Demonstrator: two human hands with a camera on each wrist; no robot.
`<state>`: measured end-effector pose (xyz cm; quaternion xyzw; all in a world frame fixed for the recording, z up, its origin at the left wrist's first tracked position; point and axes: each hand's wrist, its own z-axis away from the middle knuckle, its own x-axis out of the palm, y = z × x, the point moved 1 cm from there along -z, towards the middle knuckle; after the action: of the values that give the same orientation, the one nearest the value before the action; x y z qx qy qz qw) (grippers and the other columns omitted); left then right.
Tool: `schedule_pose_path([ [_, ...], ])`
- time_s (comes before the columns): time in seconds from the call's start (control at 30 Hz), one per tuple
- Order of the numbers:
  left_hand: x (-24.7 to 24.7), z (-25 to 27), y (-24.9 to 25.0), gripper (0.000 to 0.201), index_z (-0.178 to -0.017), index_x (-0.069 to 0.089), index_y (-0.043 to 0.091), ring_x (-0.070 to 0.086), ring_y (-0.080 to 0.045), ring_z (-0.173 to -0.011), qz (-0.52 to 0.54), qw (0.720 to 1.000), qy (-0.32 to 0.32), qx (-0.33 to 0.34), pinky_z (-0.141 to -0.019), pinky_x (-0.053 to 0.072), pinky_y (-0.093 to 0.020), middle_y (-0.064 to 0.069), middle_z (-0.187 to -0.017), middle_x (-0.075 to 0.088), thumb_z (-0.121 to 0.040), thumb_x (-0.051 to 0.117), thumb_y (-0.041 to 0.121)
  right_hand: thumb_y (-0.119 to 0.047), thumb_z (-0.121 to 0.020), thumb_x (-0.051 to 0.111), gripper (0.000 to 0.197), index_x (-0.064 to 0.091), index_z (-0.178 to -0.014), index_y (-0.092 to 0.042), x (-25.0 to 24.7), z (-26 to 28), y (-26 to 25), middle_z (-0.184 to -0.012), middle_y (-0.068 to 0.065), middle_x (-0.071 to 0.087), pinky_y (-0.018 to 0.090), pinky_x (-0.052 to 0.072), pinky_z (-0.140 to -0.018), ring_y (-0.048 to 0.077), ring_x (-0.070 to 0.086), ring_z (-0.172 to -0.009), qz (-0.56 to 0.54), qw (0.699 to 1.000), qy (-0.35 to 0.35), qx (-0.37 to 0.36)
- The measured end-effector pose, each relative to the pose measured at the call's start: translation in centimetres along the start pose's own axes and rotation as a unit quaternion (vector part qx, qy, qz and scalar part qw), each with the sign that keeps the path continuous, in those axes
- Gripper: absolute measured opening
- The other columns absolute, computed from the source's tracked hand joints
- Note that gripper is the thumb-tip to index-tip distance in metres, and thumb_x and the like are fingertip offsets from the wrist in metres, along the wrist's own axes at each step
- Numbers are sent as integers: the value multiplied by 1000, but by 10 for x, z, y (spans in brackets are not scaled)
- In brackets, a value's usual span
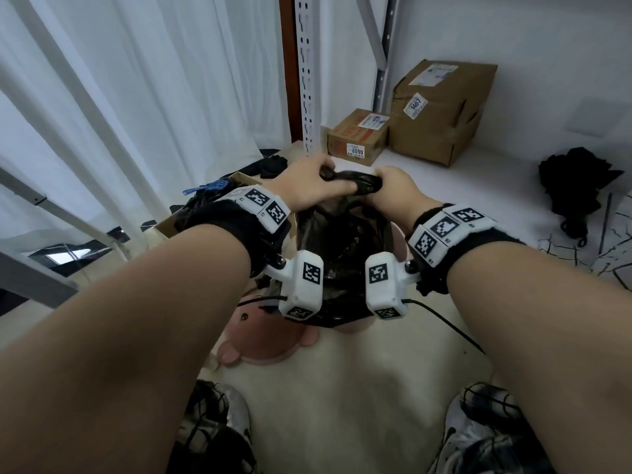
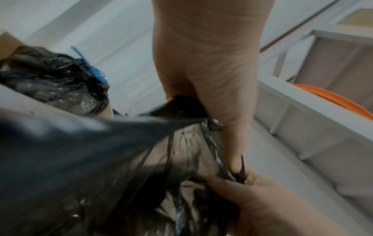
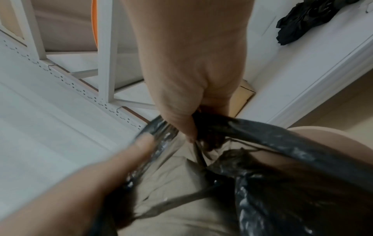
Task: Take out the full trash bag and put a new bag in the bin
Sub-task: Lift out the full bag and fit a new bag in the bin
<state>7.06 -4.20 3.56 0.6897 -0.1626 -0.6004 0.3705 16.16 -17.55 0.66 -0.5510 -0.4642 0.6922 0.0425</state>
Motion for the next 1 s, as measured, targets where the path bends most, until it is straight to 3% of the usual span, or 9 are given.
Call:
schedule_pose_path([
  [0.07, 2, 0, -4, 49, -108, 63, 11, 59, -18, -90, -150, 987, -49, 5, -80, 45, -28, 0, -90, 62, -77, 70, 48, -5, -86, 54, 19, 54, -94, -22, -3, 0, 2, -90, 4, 59, 27, 42, -64, 22, 55, -86, -43, 999, 8, 11],
  [0.2, 3, -2, -10, 29, -102, 69, 6, 58, -23, -84, -217, 974, -56, -13, -74, 43, -29, -5, -78, 62, -85, 66, 29, -12, -89, 60, 60, 33, -142, -17, -9, 10, 0, -124, 7, 54, 21, 43, -89, 21, 55, -110, -52, 997, -58, -20],
  [0.3, -1, -2, -11, 26, -106, 63, 0, 60, -31, -100, -178, 984, 17, -2, -84, 44, -30, -17, -103, 66, -86, 60, 16, -26, -78, 74, 71, 38, -138, -11, -13, 12, 6, -134, 11, 53, 28, 38, -99, 27, 49, -125, 42, 997, -65, -3],
  [0.37, -4, -2, -14, 24, -104, 61, -1, 59, -33, -102, -175, 982, 72, 6, -83, 42, -30, -20, -105, 65, -85, 58, 14, -24, -82, 69, 36, 59, -111, -5, -14, 11, 16, -116, 17, 63, 29, 40, -80, 33, 57, -110, 153, 988, -36, 13],
  [0.47, -1, -4, -29, 19, -99, 57, -2, 58, -36, -103, -210, 974, 86, 10, -84, 43, -35, -23, -106, 63, -88, 50, 12, -16, -88, 54, 14, 58, -83, -4, -16, 14, 36, -101, 22, 65, 30, 38, -68, 34, 57, -84, 218, 972, 4, 86],
  [0.67, 22, -18, -60, 25, -115, 48, -1, 58, -41, -105, -322, 943, 61, -51, -83, 47, -46, -21, -116, 56, -94, 35, -2, 0, -89, 42, 27, 49, -115, 2, -8, 8, 65, -118, 26, 58, 39, 45, -84, 40, 57, -108, 214, 962, 49, 164],
  [0.83, 40, -52, -77, 21, -109, 46, 6, 56, -35, -104, -3, 986, 86, -144, -86, 44, -37, -20, -106, 57, -89, 40, 1, 3, -88, 36, 47, 40, -133, -13, 17, -25, 63, -115, 22, 57, 34, 43, -76, 31, 56, -92, 1, 993, 21, 116],
  [0.9, 47, -60, -78, 18, -101, 52, 7, 59, -33, -93, 41, 987, 60, -140, -82, 47, -37, -18, -97, 61, -86, 44, 10, -6, -90, 44, 47, 38, -135, -15, 29, -31, 56, -117, 20, 57, 30, 43, -70, 24, 55, -85, -49, 995, -2, 86],
  [1.0, 52, -61, -71, 18, -84, 54, 6, 56, -21, -67, -7, 993, -40, -113, -66, 44, -34, -8, -72, 57, -82, 60, 23, -39, -80, 69, 75, 32, -139, -13, 45, -36, 57, -132, 11, 47, 31, 40, -92, 25, 49, -115, -18, 998, -43, 51],
])
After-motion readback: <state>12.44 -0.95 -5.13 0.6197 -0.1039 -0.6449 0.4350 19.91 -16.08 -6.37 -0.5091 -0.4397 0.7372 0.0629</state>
